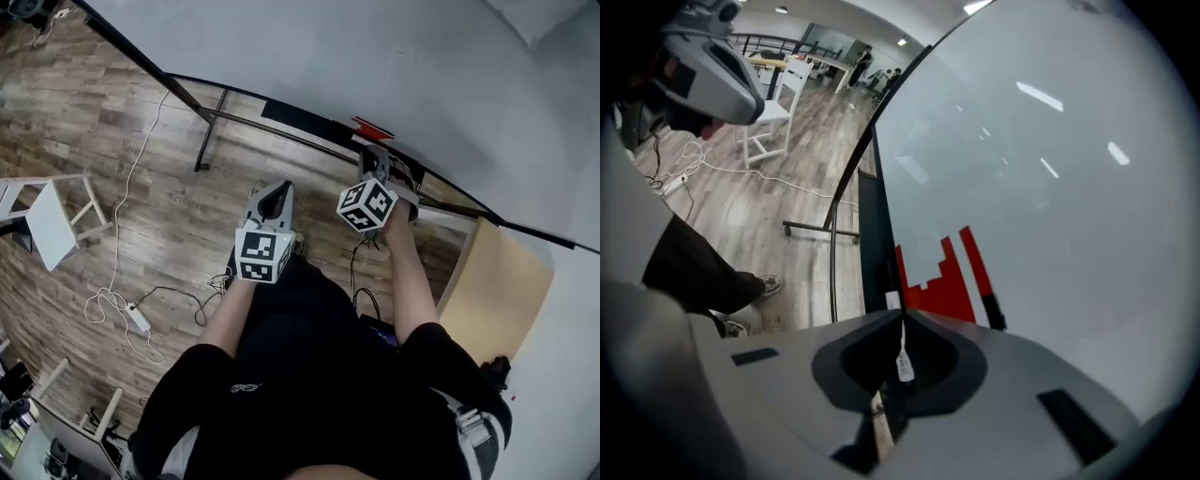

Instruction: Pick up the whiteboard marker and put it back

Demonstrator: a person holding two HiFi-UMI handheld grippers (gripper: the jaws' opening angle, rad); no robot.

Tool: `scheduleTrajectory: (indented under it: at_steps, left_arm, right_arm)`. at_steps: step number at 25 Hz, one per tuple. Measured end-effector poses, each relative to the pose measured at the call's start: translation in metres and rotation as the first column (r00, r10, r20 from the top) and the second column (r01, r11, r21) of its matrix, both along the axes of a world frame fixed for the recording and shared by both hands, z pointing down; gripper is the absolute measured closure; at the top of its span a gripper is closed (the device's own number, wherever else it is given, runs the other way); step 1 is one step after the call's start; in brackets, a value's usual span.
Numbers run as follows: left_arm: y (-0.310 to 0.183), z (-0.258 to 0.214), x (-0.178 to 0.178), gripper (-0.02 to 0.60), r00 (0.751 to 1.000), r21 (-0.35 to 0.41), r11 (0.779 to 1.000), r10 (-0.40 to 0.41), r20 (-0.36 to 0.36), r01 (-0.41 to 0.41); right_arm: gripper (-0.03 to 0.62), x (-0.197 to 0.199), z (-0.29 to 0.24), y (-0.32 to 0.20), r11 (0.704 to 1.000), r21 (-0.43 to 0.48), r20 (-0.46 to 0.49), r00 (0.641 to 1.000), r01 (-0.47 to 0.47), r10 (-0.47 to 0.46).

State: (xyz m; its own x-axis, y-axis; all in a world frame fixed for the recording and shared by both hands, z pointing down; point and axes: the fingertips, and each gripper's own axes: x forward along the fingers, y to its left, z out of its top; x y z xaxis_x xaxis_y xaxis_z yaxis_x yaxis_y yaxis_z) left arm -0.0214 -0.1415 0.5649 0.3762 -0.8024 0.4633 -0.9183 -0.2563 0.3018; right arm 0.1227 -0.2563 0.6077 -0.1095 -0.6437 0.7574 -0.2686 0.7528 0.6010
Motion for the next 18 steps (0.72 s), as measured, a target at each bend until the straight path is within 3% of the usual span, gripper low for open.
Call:
scheduleTrajectory:
  at_steps: [6, 14, 17, 18]
  left_arm:
    - [-0.001, 0.015, -0.013, 0.575, 1.000, -0.027, 1.000, -0.015, -0.006, 0.015]
    - [-0.029, 0.035, -0.006, 0.575, 1.000, -0.031, 0.999, 0.027, -0.001, -0.027]
    - [-0.034, 0.035, -0.002, 0.575, 0.999, -0.037, 0.998, 0.041, -0.005, -0.041]
    - [-0.035, 0.035, -0.001, 0.575, 0.999, -0.039, 0.998, 0.044, -0.010, -0.045]
  right_arm:
    - [0.591, -0.001, 0.014, -0.010, 1.000, -0.030, -0.060, 0.998, -0.006, 0.004]
    - [0.589, 0.001, 0.029, -0.011, 0.998, -0.061, -0.126, 0.992, 0.015, -0.023]
    - [0.502, 0.001, 0.032, -0.012, 0.997, -0.076, -0.132, 0.991, 0.014, -0.024]
    - [0.502, 0.002, 0.032, -0.013, 0.997, -0.078, -0.135, 0.991, 0.015, -0.025]
